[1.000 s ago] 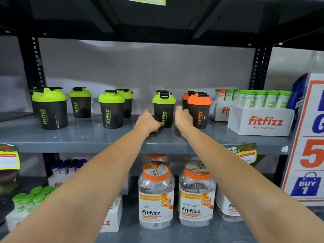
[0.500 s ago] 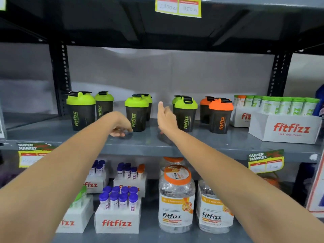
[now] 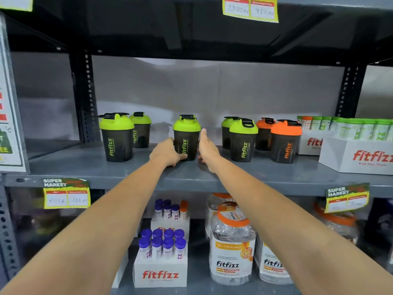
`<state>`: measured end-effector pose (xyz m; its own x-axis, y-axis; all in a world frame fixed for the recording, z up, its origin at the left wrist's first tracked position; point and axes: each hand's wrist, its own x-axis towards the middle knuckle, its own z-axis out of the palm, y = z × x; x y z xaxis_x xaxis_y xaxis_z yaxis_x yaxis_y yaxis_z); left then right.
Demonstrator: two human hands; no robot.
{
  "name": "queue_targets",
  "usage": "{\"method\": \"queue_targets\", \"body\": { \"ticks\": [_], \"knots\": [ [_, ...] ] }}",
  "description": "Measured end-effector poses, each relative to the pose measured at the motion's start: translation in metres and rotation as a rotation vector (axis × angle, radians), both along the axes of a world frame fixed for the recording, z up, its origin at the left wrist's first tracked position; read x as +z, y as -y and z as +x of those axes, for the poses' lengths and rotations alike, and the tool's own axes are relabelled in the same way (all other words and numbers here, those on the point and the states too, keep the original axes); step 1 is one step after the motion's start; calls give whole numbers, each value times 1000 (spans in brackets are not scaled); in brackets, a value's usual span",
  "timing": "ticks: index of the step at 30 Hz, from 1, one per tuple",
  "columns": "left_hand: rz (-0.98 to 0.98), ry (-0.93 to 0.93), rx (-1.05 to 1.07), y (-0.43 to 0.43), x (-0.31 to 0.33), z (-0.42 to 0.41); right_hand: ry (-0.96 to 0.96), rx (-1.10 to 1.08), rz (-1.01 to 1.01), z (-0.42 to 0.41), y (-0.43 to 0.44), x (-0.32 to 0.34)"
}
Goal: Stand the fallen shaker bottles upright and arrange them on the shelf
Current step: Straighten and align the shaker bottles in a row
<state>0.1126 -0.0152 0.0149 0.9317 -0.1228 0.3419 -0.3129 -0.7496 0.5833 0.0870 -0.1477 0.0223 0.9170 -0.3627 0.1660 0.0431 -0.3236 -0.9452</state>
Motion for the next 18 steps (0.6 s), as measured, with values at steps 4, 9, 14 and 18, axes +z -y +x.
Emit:
{"method": "queue_targets", "body": {
  "ticks": [4, 9, 14, 18],
  "knots": [
    [8, -5, 18, 2, 0, 9, -19, -2, 8, 4, -1, 0],
    [11, -24, 12, 1, 1, 9, -34, 7, -3, 7, -1, -3],
    [94, -107, -7, -1, 8, -6, 97, -38, -18, -2, 8, -4],
    [19, -296, -154, -26, 23, -21, 148, -14, -153, -8, 5, -10]
  ]
}}
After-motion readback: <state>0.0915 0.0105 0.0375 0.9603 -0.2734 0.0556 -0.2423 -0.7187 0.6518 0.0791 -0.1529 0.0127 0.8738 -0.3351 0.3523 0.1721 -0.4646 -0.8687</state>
